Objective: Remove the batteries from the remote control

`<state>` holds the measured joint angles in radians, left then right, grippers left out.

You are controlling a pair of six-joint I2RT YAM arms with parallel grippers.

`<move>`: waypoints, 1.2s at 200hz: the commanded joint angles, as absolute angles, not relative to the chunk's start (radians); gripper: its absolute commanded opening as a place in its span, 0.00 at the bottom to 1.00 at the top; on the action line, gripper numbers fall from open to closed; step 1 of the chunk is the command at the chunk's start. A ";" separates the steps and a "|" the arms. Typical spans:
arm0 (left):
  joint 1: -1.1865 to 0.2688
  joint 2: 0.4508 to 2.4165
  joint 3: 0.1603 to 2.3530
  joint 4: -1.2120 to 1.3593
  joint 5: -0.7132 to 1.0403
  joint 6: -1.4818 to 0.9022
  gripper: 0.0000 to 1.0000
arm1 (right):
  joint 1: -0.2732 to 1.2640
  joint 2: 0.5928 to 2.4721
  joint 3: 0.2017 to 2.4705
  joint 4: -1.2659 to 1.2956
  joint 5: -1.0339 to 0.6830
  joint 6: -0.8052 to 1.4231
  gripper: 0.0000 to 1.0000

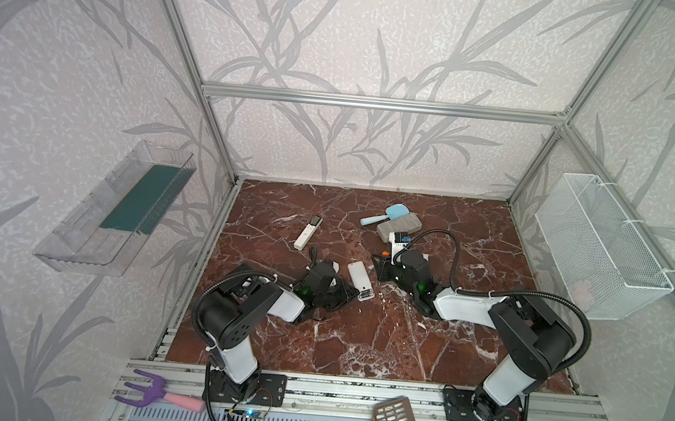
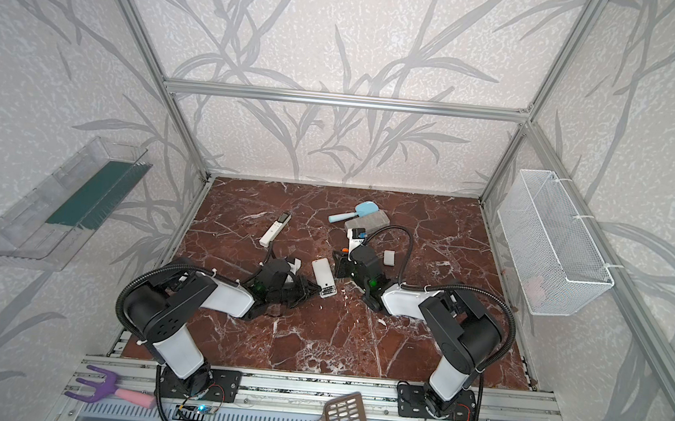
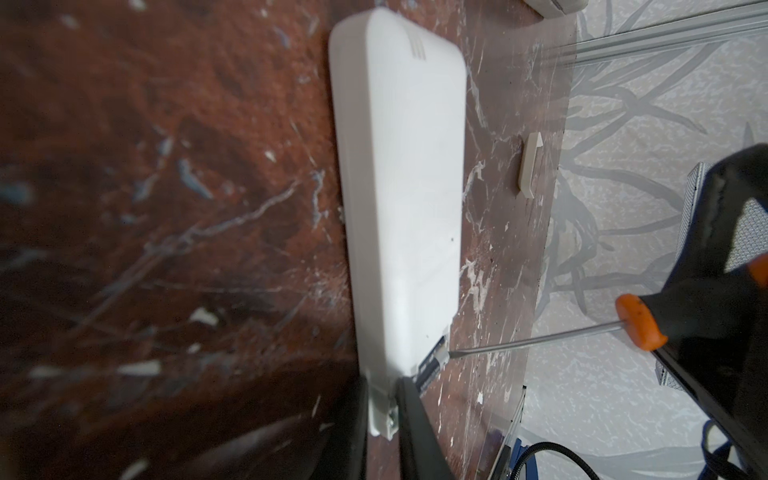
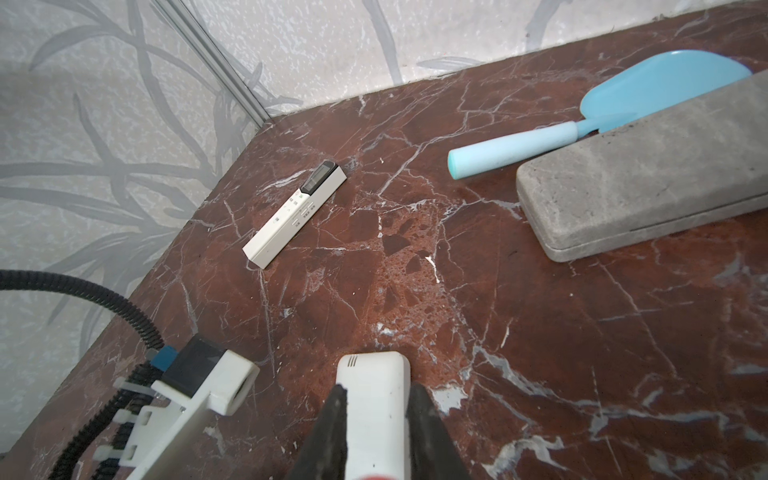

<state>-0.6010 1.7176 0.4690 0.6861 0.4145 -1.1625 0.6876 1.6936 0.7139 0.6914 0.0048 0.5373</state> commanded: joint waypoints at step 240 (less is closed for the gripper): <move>-0.618 1.769 0.475 0.614 0.407 -1.169 0.16 | 0.624 1.701 0.676 0.752 -0.043 0.653 0.00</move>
<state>-0.6071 1.7298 0.4698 0.7090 0.4129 -1.1706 0.6289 1.6955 0.6998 0.7456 -0.0368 0.6609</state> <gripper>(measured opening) 0.162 0.250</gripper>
